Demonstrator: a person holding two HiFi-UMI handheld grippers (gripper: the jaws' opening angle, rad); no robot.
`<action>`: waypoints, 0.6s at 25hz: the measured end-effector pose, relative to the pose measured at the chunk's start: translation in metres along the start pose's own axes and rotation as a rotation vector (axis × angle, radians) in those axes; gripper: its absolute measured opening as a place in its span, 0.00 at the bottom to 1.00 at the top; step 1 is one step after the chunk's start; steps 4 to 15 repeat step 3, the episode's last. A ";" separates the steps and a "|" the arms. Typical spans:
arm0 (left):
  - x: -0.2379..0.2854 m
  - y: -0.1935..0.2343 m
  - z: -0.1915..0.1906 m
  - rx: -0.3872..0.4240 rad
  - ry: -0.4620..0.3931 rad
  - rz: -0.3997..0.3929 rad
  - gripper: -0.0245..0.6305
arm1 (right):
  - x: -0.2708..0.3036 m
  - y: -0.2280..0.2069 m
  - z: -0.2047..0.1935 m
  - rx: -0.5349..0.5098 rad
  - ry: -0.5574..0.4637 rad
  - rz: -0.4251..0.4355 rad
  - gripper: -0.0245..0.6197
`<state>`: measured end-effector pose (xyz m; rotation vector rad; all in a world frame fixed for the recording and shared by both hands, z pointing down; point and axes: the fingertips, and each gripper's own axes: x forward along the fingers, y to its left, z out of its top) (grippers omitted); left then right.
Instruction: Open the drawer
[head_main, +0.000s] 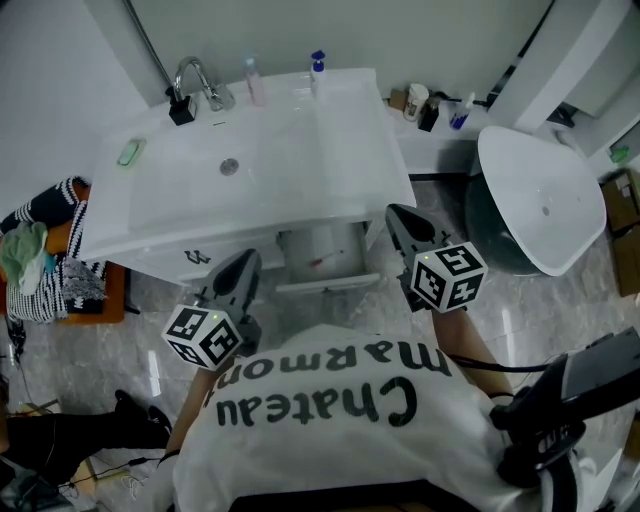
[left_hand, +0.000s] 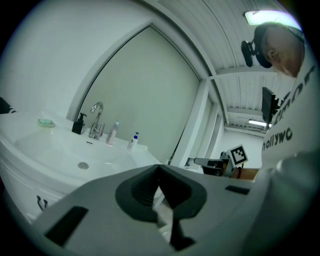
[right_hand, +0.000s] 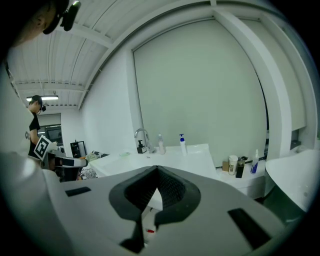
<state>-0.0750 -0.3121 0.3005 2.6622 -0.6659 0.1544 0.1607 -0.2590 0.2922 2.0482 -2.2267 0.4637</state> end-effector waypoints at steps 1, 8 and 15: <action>0.000 0.000 0.000 -0.002 0.000 0.001 0.05 | 0.000 -0.001 0.000 -0.001 0.001 -0.001 0.05; 0.000 0.001 -0.001 -0.004 0.000 0.004 0.05 | 0.000 -0.002 0.000 -0.002 0.003 -0.003 0.05; 0.000 0.001 -0.001 -0.004 0.000 0.004 0.05 | 0.000 -0.002 0.000 -0.002 0.003 -0.003 0.05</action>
